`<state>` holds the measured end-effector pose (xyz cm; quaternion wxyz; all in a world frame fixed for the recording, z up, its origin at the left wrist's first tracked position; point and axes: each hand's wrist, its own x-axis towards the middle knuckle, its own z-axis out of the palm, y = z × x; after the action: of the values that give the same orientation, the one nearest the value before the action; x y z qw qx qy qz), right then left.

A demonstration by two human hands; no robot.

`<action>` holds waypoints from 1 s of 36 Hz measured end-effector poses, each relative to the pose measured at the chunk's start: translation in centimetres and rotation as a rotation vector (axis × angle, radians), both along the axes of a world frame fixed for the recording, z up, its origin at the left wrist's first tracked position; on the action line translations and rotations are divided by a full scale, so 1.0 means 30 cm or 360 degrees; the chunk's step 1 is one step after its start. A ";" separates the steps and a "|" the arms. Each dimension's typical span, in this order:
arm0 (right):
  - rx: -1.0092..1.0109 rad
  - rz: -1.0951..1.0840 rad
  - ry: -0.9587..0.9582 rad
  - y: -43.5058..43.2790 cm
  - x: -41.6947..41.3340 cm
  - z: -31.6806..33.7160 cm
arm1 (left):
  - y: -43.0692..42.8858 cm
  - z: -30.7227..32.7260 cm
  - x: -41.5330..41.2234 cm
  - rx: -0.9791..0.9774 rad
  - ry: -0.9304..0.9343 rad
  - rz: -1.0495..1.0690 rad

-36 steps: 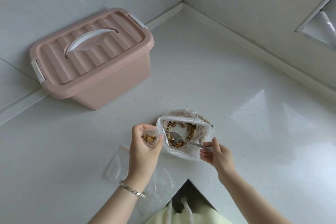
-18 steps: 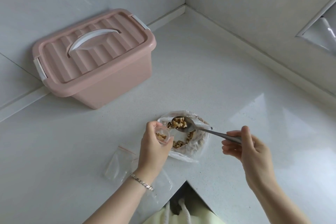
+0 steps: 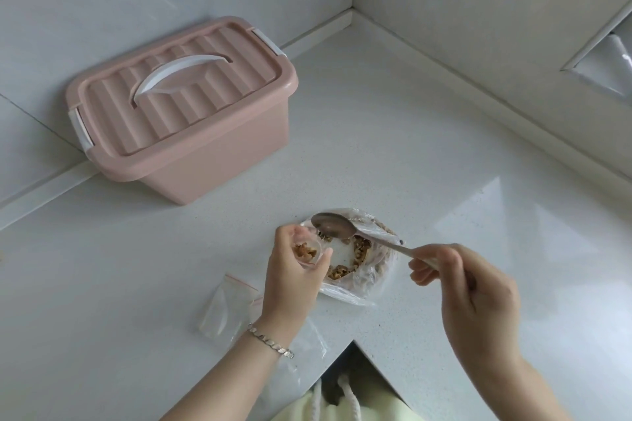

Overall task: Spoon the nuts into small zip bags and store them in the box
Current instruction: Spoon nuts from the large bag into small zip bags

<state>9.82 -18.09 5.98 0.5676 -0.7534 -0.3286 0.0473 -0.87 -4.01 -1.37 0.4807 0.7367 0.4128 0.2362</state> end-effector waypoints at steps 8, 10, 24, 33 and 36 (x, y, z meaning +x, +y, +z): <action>-0.0087 -0.0239 0.0405 0.002 0.037 -0.039 | 0.138 0.004 -0.027 0.0086 0.0045 0.0521; -0.0134 -0.0228 0.0455 0.006 0.038 -0.058 | 0.201 -0.038 -0.028 0.0092 0.0220 0.0513; -0.0317 -0.0153 0.0523 0.040 0.031 -0.121 | 0.395 -0.207 0.038 -0.0427 0.0560 0.0221; -0.0401 -0.0155 0.0500 0.035 0.044 -0.140 | 0.463 -0.230 -0.021 -0.0087 0.0625 0.0065; -0.0459 -0.0145 0.0487 0.035 0.045 -0.147 | 0.479 -0.247 -0.029 -0.0020 0.0679 0.0090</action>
<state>11.17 -17.06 1.58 0.4988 -0.8249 -0.1942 0.1818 -1.74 10.36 -8.77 0.3801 0.7551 0.5273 0.0858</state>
